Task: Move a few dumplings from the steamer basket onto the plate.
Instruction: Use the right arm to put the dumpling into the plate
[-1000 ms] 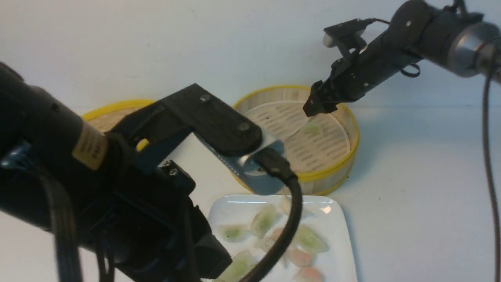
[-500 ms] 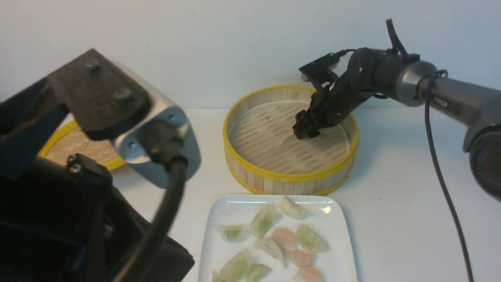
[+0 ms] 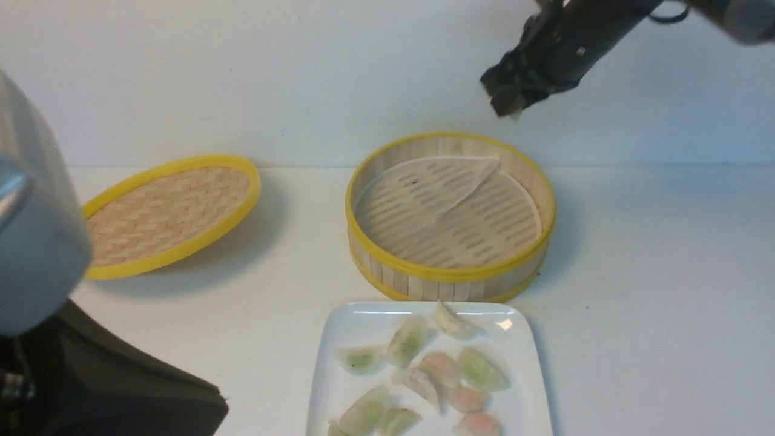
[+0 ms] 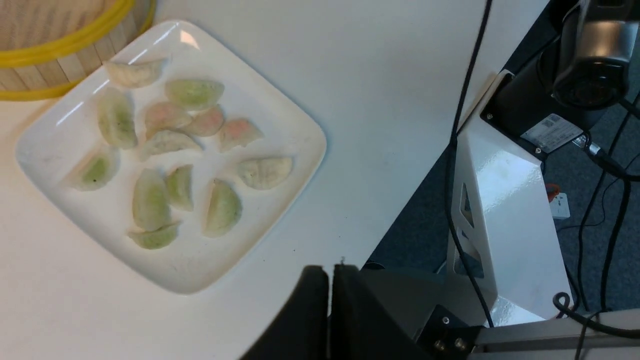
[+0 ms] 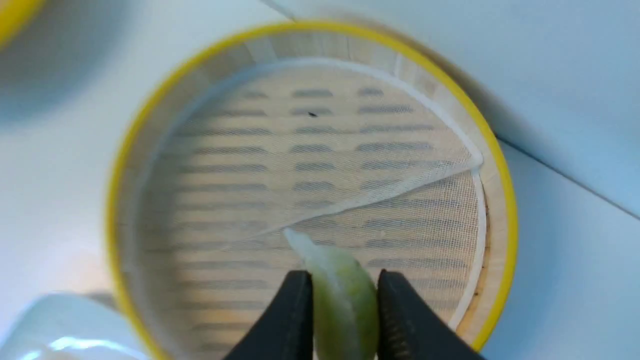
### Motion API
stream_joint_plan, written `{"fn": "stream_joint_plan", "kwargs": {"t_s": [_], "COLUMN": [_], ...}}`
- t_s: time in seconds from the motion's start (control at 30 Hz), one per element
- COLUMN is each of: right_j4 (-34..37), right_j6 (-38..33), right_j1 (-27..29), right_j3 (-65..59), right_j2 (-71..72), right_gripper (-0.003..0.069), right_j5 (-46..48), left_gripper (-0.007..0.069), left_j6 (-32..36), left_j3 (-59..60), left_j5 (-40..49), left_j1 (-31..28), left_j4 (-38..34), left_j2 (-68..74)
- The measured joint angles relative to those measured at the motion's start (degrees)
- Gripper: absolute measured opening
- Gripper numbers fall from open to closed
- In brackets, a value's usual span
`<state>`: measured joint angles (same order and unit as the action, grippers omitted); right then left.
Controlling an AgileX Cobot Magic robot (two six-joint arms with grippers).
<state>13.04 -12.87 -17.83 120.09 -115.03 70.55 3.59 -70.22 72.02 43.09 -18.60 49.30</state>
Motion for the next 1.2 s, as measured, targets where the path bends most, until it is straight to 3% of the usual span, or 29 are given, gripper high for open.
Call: {"fn": "stream_joint_plan", "kwargs": {"t_s": [0.17,0.37,0.53,0.77,0.93,1.2], "right_j4": [2.82,5.8,6.99,7.91,8.04,8.04], "right_j6": [0.84,0.84,2.66,5.61,5.68,8.79], "right_j1": [-1.54,-9.13,-17.64,-22.42,-24.73,-24.97], "right_j3": [-14.98,-39.62,-58.04,-60.2,-56.99,-54.68], "right_j2": [14.93,28.65,30.99,21.03,14.09,10.64], "right_gripper": [0.0144,0.0144,0.0144,0.0146,0.0201,0.0433], "right_j5": [0.43,0.46,-13.89,-23.92,-25.07,-24.39], "left_gripper": [-0.0006,-0.0006,-0.0006,-0.0006,-0.0006,-0.0006], "left_j6": [0.0,0.18,0.88,1.46,2.63,3.11], "left_j3": [0.0,0.0,2.72,9.1,11.66,11.93], "left_j5": [-0.05,-0.22,-2.11,-5.07,-5.43,-5.48], "left_j1": [0.0,0.0,0.0,0.0,0.0,0.0], "left_j4": [0.85,0.92,1.02,1.02,0.75,-0.31], "left_j2": [-2.5,-4.05,-4.05,-4.05,-4.05,-6.85]}}
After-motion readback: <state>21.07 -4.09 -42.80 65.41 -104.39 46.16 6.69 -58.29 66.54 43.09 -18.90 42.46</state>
